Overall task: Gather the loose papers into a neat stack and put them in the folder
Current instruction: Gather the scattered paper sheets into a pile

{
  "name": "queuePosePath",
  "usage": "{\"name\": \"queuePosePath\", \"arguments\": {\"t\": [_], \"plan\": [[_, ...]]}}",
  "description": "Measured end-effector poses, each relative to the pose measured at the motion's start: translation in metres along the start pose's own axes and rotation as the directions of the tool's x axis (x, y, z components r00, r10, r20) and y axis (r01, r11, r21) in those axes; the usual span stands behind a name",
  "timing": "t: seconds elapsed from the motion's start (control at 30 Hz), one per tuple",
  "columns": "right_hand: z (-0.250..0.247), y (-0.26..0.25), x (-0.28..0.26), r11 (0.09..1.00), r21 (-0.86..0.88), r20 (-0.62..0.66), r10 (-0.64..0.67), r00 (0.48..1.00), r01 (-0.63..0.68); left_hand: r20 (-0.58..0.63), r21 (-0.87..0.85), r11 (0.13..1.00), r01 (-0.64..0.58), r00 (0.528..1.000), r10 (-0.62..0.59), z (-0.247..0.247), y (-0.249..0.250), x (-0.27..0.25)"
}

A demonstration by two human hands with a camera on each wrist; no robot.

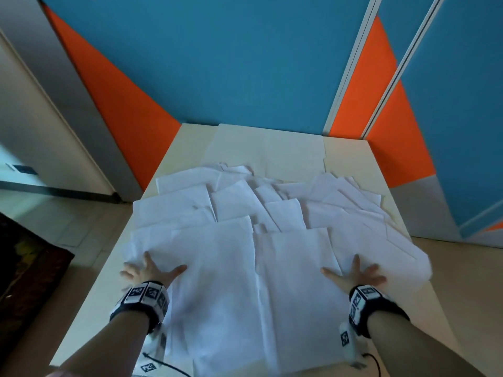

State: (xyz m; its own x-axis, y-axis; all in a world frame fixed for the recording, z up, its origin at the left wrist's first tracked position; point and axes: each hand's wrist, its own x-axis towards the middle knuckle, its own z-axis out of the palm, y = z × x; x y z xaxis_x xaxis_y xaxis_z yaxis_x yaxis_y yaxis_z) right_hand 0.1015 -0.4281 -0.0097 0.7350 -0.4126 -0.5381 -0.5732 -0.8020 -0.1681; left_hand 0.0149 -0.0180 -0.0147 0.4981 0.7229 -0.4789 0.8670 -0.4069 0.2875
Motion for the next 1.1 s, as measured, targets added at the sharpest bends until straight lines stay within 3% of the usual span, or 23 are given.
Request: {"name": "queuePosePath", "arguments": {"t": [0.13,0.23,0.4,0.5,0.63,0.77,0.83,0.93,1.1], "plan": [[0.008,-0.024,-0.006,0.997,-0.016,0.03,-0.071,0.997,0.071,-0.007,-0.042,0.997,-0.064,0.998,0.064,0.01,0.022,-0.008],[0.006,-0.034,-0.012,0.988,0.049,0.033,-0.145,0.989,0.144,-0.052,-0.165,0.98,-0.108,0.993,0.101,0.013,0.032,-0.014],[0.0,-0.027,-0.017,0.98,0.177,-0.061,-0.082,0.995,0.091,-0.197,-0.227,0.973,0.035,0.977,-0.081,-0.006,0.023,-0.011],[0.013,-0.035,-0.025,0.99,0.122,-0.03,-0.061,0.998,0.064,-0.133,-0.239,0.97,0.039,0.988,-0.073,-0.007,0.028,-0.007],[0.028,-0.059,-0.037,0.994,0.029,-0.061,-0.102,0.993,0.104,-0.002,-0.274,0.96,-0.056,0.998,0.058,0.01,0.05,-0.01],[0.034,-0.079,-0.045,0.989,-0.035,-0.064,-0.145,0.987,0.143,0.027,-0.248,0.96,-0.13,0.99,0.14,0.025,0.061,-0.021],[0.031,-0.083,-0.046,0.985,0.02,-0.061,-0.168,0.984,0.169,0.005,-0.25,0.96,-0.123,0.992,0.129,0.023,0.058,-0.021],[0.013,-0.069,-0.036,0.979,0.173,-0.123,-0.084,0.989,0.105,-0.061,-0.238,0.968,-0.076,0.996,0.063,0.014,0.051,-0.014],[-0.013,0.0,-0.013,0.946,0.271,-0.222,0.241,0.945,-0.178,-0.077,-0.229,0.972,-0.058,0.996,0.041,0.01,0.05,-0.01]]}}
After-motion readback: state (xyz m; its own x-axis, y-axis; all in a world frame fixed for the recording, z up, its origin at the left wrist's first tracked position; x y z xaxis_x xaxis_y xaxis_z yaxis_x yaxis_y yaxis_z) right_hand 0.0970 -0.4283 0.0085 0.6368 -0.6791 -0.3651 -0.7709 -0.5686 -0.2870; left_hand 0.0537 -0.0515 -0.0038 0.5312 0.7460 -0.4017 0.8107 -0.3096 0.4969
